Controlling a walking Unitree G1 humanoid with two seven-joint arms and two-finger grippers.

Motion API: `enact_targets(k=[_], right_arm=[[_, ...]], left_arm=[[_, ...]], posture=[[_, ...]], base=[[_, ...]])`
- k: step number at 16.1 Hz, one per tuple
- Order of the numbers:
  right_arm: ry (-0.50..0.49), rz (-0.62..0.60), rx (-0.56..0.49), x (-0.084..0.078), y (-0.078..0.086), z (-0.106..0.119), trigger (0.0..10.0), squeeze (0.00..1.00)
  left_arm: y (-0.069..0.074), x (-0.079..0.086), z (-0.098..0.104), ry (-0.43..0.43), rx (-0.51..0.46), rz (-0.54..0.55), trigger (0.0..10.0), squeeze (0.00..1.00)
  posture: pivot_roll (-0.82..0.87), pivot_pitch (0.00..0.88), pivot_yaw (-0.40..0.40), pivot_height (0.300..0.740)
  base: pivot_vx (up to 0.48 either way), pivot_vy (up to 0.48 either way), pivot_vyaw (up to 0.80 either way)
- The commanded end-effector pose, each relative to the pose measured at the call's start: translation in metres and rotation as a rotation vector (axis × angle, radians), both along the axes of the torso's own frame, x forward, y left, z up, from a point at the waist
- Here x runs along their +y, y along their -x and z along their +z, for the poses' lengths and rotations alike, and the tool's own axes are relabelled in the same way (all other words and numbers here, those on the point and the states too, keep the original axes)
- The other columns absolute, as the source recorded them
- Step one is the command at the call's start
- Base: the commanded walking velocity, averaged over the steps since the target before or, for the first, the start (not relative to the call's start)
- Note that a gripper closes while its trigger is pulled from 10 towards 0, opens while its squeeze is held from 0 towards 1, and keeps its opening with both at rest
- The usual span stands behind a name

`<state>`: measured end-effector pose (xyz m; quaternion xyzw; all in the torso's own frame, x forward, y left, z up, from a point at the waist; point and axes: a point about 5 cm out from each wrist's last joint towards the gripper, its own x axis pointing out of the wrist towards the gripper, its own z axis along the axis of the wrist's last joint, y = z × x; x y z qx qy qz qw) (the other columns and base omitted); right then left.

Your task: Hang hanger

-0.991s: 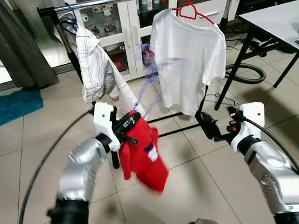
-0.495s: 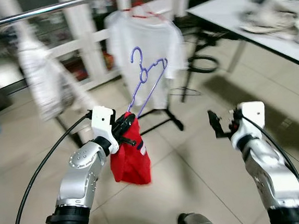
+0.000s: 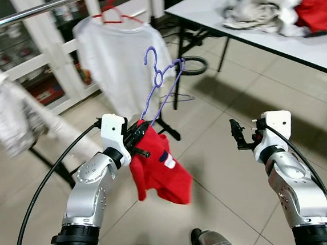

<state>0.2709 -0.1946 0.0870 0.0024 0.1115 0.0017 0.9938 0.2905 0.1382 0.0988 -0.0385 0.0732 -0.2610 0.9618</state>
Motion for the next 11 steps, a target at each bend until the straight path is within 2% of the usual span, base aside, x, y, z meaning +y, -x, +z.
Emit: enact_targets(k=[1, 4, 11], right_arm=[[0.005, -0.01, 0.002, -0.0035, -0.0004, 0.0001, 10.0, 0.0], [0.005, -0.012, 0.01, -0.0042, -0.0002, -0.0011, 10.0, 0.0], [0.009, -0.005, 0.022, 0.0024, 0.002, -0.0044, 10.0, 0.0]], left_arm=[[-0.0021, 0.0011, 0.0058, -0.006, -0.029, 0.013, 10.0, 0.0], [-0.002, 0.0005, 0.0053, -0.002, -0.028, 0.02, 10.0, 0.0], [-0.0069, 0.0039, 0.0061, -0.017, -0.024, 0.04, 10.0, 0.0]], posture=[[-0.09, 0.0, 0.028, 0.74], [-0.09, 0.0, 0.026, 0.74], [-0.1, 0.0, 0.034, 0.74]], base=[[0.0, 0.0, -0.8], [0.0, 0.181, -0.8], [0.0, 0.344, -0.8]])
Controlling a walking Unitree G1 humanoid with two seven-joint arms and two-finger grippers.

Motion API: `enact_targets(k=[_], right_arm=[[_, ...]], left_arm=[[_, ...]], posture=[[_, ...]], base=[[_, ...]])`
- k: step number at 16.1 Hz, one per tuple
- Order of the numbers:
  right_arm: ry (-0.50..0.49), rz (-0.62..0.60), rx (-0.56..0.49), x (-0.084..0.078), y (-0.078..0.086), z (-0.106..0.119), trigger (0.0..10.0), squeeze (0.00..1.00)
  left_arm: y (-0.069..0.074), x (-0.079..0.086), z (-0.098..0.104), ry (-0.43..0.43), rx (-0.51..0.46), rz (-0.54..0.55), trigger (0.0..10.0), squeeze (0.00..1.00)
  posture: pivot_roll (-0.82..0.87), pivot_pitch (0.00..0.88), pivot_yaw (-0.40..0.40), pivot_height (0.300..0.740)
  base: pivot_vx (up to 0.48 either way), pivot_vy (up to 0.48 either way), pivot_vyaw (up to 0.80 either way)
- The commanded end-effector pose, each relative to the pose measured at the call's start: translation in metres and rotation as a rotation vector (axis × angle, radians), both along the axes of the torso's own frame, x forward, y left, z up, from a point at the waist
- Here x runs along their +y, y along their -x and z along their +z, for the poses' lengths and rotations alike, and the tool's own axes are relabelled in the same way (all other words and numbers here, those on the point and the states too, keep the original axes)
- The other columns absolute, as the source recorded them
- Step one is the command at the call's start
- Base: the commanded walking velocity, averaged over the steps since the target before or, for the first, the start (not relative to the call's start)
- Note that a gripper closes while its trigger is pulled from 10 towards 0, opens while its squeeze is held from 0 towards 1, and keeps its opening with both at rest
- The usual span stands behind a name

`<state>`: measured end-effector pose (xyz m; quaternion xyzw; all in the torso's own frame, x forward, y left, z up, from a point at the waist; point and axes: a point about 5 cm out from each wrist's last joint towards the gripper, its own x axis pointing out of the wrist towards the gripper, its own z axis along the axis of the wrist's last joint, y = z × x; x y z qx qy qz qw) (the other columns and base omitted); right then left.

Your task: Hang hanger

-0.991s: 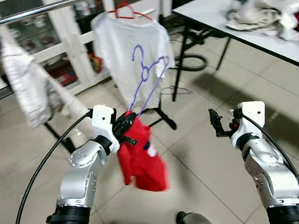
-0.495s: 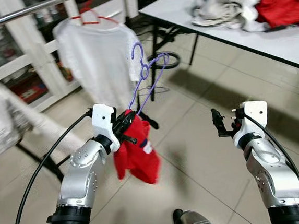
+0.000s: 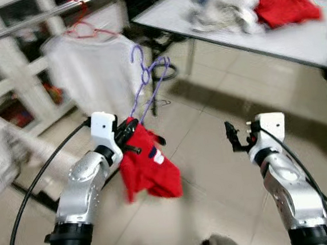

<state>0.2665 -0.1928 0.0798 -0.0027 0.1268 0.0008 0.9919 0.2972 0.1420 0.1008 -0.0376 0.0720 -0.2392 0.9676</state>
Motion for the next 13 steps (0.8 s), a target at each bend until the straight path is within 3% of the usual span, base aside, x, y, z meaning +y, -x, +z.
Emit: enact_targets(k=[1, 8, 10, 13], right_arm=[[0.002, -0.011, -0.004, -0.0013, -0.0017, 0.002, 10.0, 0.0], [-0.006, -0.037, 0.001, -0.0017, 0.0032, 0.0, 10.0, 0.0], [-0.015, -0.053, 0.001, -0.0032, 0.0049, 0.0, 10.0, 0.0], [-0.013, -0.061, 0.003, -0.0053, 0.007, -0.0002, 10.0, 0.0]], left_arm=[[-0.0009, -0.0002, 0.0039, -0.015, -0.021, -0.008, 10.0, 0.0], [-0.0027, -0.0004, 0.005, -0.026, -0.021, -0.027, 10.0, 0.0], [-0.003, -0.0026, 0.0066, -0.039, -0.038, -0.058, 10.0, 0.0], [-0.005, -0.0072, 0.0057, -0.06, -0.044, -0.054, 10.0, 0.0]], posture=[[-0.1, 0.0, 0.037, 0.74], [-0.11, 0.0, 0.062, 0.74], [-0.12, 0.0, 0.069, 0.74], [-0.12, 0.0, 0.066, 0.74]], base=[[0.0, 0.341, -0.8], [0.0, 0.336, -0.8], [0.0, 0.0, -0.8], [0.0, -0.48, -0.8]])
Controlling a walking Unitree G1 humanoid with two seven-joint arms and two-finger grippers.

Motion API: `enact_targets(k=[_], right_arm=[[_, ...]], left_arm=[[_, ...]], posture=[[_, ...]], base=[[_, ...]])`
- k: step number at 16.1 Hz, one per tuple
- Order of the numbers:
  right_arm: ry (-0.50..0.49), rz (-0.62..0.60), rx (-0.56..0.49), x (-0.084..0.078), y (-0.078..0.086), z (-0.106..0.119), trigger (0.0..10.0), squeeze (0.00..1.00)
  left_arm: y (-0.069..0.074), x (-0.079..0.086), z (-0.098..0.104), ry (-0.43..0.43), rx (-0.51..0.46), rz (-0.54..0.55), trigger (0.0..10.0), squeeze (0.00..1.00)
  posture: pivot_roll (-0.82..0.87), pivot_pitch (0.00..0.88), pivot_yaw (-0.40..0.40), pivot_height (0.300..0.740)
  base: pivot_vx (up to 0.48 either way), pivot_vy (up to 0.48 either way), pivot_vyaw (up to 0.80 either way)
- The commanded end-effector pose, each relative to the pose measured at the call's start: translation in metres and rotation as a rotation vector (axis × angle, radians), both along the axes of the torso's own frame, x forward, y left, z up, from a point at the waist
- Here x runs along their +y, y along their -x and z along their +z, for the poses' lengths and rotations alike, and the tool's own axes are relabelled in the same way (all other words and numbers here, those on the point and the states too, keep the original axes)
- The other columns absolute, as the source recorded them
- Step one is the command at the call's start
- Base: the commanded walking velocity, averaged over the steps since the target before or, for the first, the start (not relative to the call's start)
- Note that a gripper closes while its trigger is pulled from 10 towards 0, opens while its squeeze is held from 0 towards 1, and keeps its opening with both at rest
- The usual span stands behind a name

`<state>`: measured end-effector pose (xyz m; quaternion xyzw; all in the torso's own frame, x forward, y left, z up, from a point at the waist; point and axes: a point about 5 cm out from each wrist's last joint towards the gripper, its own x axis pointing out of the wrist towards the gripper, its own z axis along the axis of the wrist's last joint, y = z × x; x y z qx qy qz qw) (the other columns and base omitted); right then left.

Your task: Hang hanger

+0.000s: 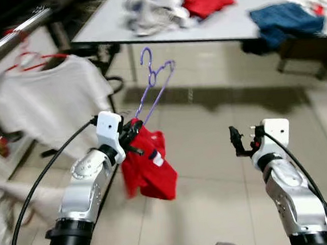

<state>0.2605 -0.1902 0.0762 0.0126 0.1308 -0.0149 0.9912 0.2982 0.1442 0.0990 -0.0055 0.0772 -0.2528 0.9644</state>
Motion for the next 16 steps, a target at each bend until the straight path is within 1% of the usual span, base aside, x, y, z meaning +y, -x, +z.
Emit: enact_targets(k=[1, 4, 5, 6, 7, 8, 9, 10, 11, 13, 14, 15, 16], right_arm=[[0.015, -0.027, -0.003, -0.008, 0.002, 0.003, 10.0, 0.0], [0.022, -0.013, -0.012, -0.009, 0.0, 0.005, 10.0, 0.0], [0.013, 0.014, -0.033, -0.008, -0.001, 0.007, 10.0, 0.0], [-0.011, 0.067, -0.047, -0.006, -0.002, 0.01, 10.0, 0.0], [-0.021, 0.094, -0.044, -0.004, -0.002, 0.01, 10.0, 0.0], [-0.023, 0.121, -0.051, -0.005, -0.002, 0.012, 10.0, 0.0], [-0.019, 0.137, -0.054, -0.007, -0.002, 0.014, 10.0, 0.0], [-0.013, 0.149, -0.057, -0.008, -0.001, 0.014, 10.0, 0.0], [-0.012, 0.16, -0.063, -0.009, -0.002, 0.015, 10.0, 0.0], [-0.006, 0.182, -0.073, -0.009, -0.002, 0.017, 10.0, 0.0], [-0.013, 0.227, -0.103, -0.007, -0.003, 0.021, 10.0, 0.0], [-0.079, 0.29, -0.123, -0.005, -0.002, 0.026, 10.0, 0.0], [-0.1, 0.329, -0.134, -0.004, -0.002, 0.028, 10.0, 0.0]], left_arm=[[-0.004, -0.01, 0.008, 0.006, -0.037, -0.014, 10.0, 0.0], [-0.004, -0.008, 0.008, 0.014, -0.04, -0.013, 10.0, 0.0], [-0.004, -0.006, 0.009, 0.024, -0.044, -0.005, 10.0, 0.0], [-0.003, -0.004, 0.011, 0.058, -0.054, -0.006, 10.0, 0.0], [-0.003, -0.003, 0.012, 0.074, -0.063, -0.016, 10.0, 0.0], [-0.003, -0.001, 0.012, 0.065, -0.048, -0.007, 10.0, 0.0], [-0.004, 0.003, 0.014, 0.051, -0.057, -0.009, 10.0, 0.0], [-0.006, 0.009, 0.016, 0.031, -0.07, -0.009, 7.7, 0.0], [-0.008, 0.012, 0.017, 0.031, -0.071, -0.011, 0.0, 0.0], [-0.01, 0.013, 0.02, 0.045, -0.07, -0.039, 0.0, 0.0], [-0.011, 0.014, 0.024, 0.057, -0.074, -0.09, 0.0, 0.0], [-0.012, 0.016, 0.03, 0.068, -0.084, -0.148, 0.0, 0.0], [-0.013, 0.017, 0.034, 0.074, -0.091, -0.18, 0.0, 0.0]], posture=[[-0.12, 0.0, 0.066, 0.74], [-0.11, 0.0, 0.057, 0.74], [-0.11, 0.0, 0.056, 0.74], [-0.11, 0.0, 0.055, 0.74], [-0.11, 0.0, 0.053, 0.74], [-0.11, 0.0, 0.051, 0.74], [-0.11, 0.0, 0.05, 0.74], [-0.1, 0.0, 0.049, 0.74], [-0.1, 0.0, 0.046, 0.74], [-0.1, 0.0, 0.045, 0.74], [-0.1, 0.0, 0.047, 0.74], [-0.1, 0.0, 0.048, 0.74], [-0.1, 0.0, 0.049, 0.74]], base=[[0.0, -0.48, -0.8], [0.0, -0.48, -0.8], [0.0, 0.0, 0.0], [0.0, 0.0, 0.0], [0.0, 0.0, 0.0], [0.0, 0.0, 0.0], [0.0, 0.0, 0.0], [0.0, 0.0, 0.0], [0.0, 0.0, 0.0], [0.0, 0.0, 0.0], [0.0, 0.0, 0.0], [0.0, 0.0, 0.0], [0.0, 0.0, 0.0]])
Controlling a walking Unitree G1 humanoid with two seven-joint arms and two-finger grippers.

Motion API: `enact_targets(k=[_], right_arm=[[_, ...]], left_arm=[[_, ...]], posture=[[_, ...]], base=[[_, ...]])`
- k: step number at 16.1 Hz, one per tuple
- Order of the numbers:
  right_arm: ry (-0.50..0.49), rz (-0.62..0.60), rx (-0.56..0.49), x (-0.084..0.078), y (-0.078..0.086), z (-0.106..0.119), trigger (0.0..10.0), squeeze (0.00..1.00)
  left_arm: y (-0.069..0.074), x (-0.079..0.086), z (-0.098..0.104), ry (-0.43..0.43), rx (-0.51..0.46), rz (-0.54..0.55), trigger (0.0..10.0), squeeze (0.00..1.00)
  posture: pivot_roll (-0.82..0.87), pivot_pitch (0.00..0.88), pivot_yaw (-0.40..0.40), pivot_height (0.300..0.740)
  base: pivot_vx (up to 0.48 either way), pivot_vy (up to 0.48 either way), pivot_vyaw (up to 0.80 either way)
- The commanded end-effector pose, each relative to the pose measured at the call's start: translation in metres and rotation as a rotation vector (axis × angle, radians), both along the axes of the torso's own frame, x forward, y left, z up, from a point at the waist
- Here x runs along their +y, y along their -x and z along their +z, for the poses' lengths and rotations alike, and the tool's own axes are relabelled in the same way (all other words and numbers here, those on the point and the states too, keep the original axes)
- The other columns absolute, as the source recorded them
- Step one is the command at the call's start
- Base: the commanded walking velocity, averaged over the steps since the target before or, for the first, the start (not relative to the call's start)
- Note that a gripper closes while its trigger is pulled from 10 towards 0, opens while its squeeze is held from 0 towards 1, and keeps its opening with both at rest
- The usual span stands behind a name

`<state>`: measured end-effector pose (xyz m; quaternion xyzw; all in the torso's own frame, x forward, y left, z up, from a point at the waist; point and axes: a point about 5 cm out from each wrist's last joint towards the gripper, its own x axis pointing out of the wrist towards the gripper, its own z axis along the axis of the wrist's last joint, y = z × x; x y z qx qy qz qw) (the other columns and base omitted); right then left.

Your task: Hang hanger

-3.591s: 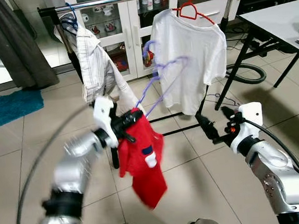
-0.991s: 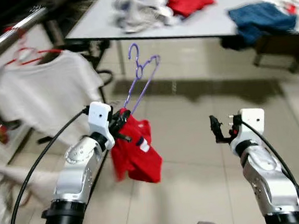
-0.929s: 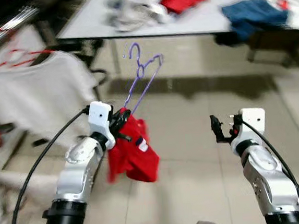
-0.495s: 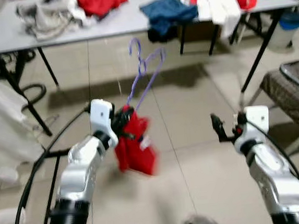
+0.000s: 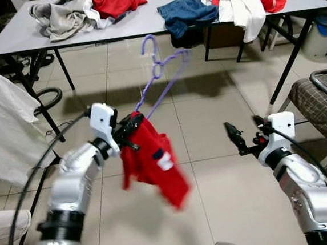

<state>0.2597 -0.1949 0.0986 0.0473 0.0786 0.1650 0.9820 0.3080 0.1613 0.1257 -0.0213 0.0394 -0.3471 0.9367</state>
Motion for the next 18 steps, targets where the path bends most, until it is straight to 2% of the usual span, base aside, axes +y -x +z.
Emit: enact_targets(k=[1, 3, 5, 6, 7, 8, 10, 11, 12, 13, 14, 15, 18], right_arm=[[-0.063, 0.095, -0.041, 0.002, 0.0, 0.013, 10.0, 0.0], [-0.101, 0.253, -0.036, 0.0, 0.005, 0.019, 10.0, 0.0], [-0.014, 0.358, -0.008, -0.009, 0.006, 0.018, 10.0, 0.0], [0.003, 0.34, -0.015, -0.01, 0.004, 0.019, 10.0, 0.0], [0.021, 0.31, -0.024, -0.011, 0.001, 0.02, 10.0, 0.0], [0.03, 0.226, -0.029, -0.012, -0.002, 0.02, 10.0, 0.0], [-0.008, 0.214, -0.029, -0.006, 0.001, 0.019, 10.0, 0.0], [-0.035, 0.256, -0.032, -0.003, 0.004, 0.018, 10.0, 0.0], [-0.06, 0.276, -0.019, -0.004, 0.005, 0.017, 10.0, 0.0], [-0.093, 0.297, -0.002, -0.006, 0.006, 0.016, 10.0, 0.0], [-0.117, 0.355, 0.015, -0.008, 0.01, 0.016, 10.0, 0.0], [-0.125, 0.439, 0.042, -0.01, 0.015, 0.014, 10.0, 0.0], [-0.08, 0.49, 0.048, -0.012, 0.013, 0.014, 10.0, 0.0]], left_arm=[[-0.004, 0.002, 0.015, 0.015, -0.036, -0.064, 0.0, 0.0], [-0.008, 0.005, 0.029, 0.017, -0.047, -0.162, 0.0, 0.0], [-0.016, 0.009, 0.042, -0.04, -0.059, -0.216, 0.0, 0.0], [-0.02, 0.01, 0.042, -0.069, -0.067, -0.172, 0.0, 0.0], [-0.024, 0.011, 0.039, -0.095, -0.054, -0.111, 7.8, 0.0], [-0.022, 0.008, 0.033, -0.056, -0.043, -0.063, 10.0, 0.0], [-0.009, -0.003, 0.026, -0.001, -0.039, -0.125, 10.0, 0.0], [-0.007, -0.005, 0.027, 0.0, -0.045, -0.165, 10.0, 0.0], [-0.007, -0.004, 0.03, 0.028, -0.052, -0.199, 7.4, 0.0], [-0.008, -0.002, 0.034, 0.048, -0.053, -0.225, 0.8, 0.0], [-0.009, -0.002, 0.039, 0.055, -0.047, -0.269, 0.0, 0.0], [-0.007, -0.003, 0.048, 0.091, -0.044, -0.361, 0.0, 0.0], [-0.003, -0.006, 0.059, 0.127, -0.04, -0.473, 0.0, 0.0]], posture=[[-0.11, 0.0, 0.049, 0.74], [-0.11, 0.0, 0.049, 0.74], [-0.1, 0.0, 0.047, 0.74], [-0.1, 0.0, 0.052, 0.74], [-0.1, 0.0, 0.052, 0.74], [-0.1, 0.0, 0.052, 0.74], [-0.1, 0.0, 0.051, 0.74], [-0.1, 0.0, 0.051, 0.74], [-0.1, 0.0, 0.049, 0.74], [-0.1, 0.0, 0.047, 0.74], [-0.1, 0.0, 0.044, 0.74], [-0.11, 0.0, 0.043, 0.74], [-0.11, 0.0, 0.044, 0.74]], base=[[0.0, 0.0, 0.0], [0.0, 0.0, 0.0], [0.0, 0.0, 0.0], [0.0, 0.0, 0.0], [0.0, 0.0, 0.0], [0.0, 0.0, 0.0], [0.0, 0.0, 0.0], [0.0, 0.0, 0.0], [0.0, 0.0, 0.0], [0.0, 0.0, 0.0], [0.0, 0.0, 0.0], [0.0, 0.0, 0.0], [0.0, 0.0, 0.0]])
